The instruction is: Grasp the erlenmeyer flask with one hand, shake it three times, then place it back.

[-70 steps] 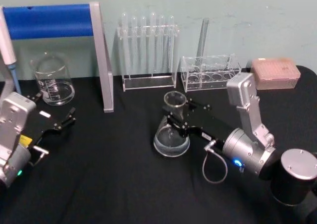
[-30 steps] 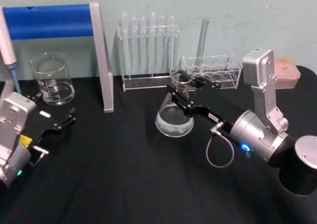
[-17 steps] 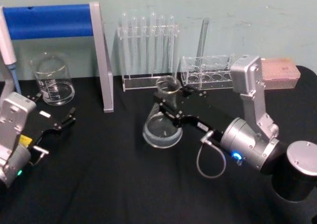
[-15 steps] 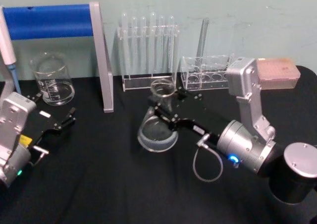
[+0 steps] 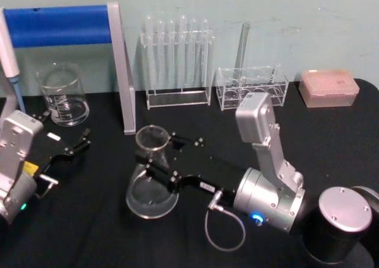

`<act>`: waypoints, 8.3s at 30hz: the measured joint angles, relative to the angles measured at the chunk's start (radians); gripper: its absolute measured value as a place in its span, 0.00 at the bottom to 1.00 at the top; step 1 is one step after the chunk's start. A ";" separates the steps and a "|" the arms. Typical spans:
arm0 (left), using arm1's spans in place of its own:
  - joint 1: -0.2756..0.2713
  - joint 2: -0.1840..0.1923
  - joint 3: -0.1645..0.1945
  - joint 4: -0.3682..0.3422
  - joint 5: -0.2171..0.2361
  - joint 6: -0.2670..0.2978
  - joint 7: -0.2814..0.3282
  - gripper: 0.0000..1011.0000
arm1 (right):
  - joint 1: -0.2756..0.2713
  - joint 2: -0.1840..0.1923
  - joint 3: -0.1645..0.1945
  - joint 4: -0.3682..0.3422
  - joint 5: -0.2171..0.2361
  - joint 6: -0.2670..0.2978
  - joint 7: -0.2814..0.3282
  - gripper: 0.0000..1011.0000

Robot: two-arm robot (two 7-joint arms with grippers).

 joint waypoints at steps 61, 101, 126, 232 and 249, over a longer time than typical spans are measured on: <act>0.000 0.000 0.000 0.000 0.000 0.000 0.000 0.99 | 0.042 -0.059 0.277 0.136 -0.092 -0.039 -0.234 0.45; 0.000 0.000 0.000 0.000 0.000 0.000 0.000 0.99 | -0.011 -0.007 -0.012 -0.031 -0.032 0.000 -0.001 0.45; 0.000 0.000 0.000 0.000 0.000 0.000 0.000 0.99 | 0.036 -0.027 0.102 0.056 -0.052 -0.029 -0.132 0.45; 0.000 0.000 0.000 0.000 0.000 0.000 0.000 0.99 | 0.038 -0.049 0.221 0.087 -0.083 -0.033 -0.207 0.45; 0.000 0.000 0.000 0.000 0.000 0.000 0.000 0.99 | 0.039 -0.080 0.332 0.123 -0.110 -0.036 -0.259 0.45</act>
